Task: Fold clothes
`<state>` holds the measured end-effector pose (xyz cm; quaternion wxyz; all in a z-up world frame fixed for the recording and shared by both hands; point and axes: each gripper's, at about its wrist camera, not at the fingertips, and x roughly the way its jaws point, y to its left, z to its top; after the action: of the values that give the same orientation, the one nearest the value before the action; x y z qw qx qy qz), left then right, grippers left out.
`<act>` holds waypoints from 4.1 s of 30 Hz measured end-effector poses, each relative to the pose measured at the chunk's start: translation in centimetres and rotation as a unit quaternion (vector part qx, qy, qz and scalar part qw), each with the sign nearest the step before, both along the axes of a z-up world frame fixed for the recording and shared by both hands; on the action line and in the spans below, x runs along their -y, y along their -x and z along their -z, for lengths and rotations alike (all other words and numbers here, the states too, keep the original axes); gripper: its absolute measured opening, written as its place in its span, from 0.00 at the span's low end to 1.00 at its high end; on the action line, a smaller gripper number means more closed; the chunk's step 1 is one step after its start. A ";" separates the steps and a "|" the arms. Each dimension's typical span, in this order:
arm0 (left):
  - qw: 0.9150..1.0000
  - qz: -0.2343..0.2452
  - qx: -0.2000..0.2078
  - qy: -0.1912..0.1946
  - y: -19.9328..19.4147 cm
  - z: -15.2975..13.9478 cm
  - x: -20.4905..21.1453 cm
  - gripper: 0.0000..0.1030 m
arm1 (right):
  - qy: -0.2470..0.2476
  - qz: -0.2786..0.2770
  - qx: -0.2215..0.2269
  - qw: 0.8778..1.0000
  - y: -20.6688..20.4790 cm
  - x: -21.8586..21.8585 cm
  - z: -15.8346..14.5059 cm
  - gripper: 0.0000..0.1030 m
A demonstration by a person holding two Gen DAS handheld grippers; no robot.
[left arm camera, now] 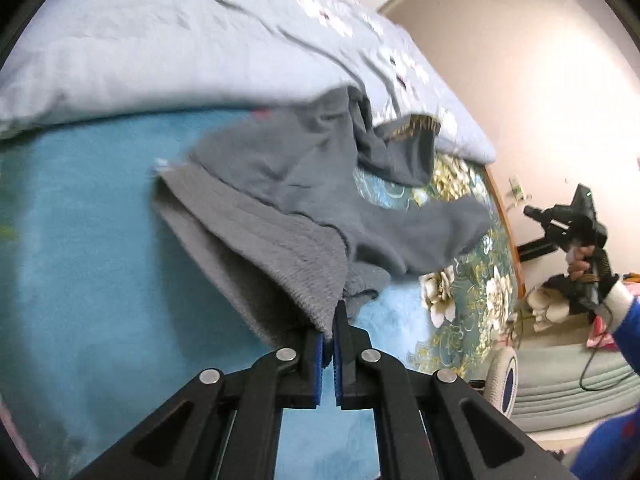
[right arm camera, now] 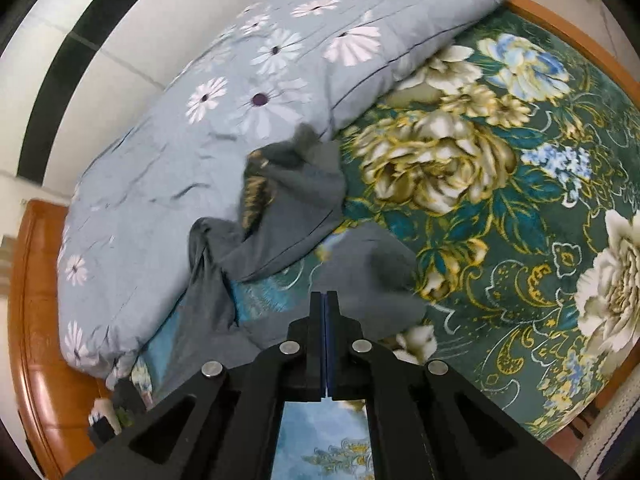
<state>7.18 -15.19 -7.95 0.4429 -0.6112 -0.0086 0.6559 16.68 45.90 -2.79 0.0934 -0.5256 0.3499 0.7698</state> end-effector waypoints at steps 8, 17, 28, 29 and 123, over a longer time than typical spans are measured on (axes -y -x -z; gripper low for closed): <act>0.981 -0.067 0.041 0.175 1.9 9.0 6.1 0.05 | 0.028 0.004 0.068 0.997 -1.1 2.3 6.7 0.00; 0.962 -0.180 0.047 0.200 4.4 10.3 8.1 0.05 | 0.062 0.074 0.115 0.989 -4.3 0.2 12.7 0.00; 0.956 -0.150 0.054 0.245 2.8 9.0 4.0 0.43 | 0.172 0.194 0.040 0.965 -3.7 -2.1 15.9 0.12; 0.956 -0.155 0.053 0.244 2.6 8.6 4.0 0.46 | 0.180 0.204 0.038 0.961 -3.6 -2.2 16.2 0.15; 0.945 -0.241 -0.211 0.066 -6.2 -16.2 -20.4 1.00 | 0.154 0.187 -0.112 0.964 -2.4 -14.7 11.2 0.09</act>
<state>13.34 5.20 8.22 0.2223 -0.4666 -0.0193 0.8559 19.13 60.62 -13.97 0.1137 -0.3694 0.5645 0.7293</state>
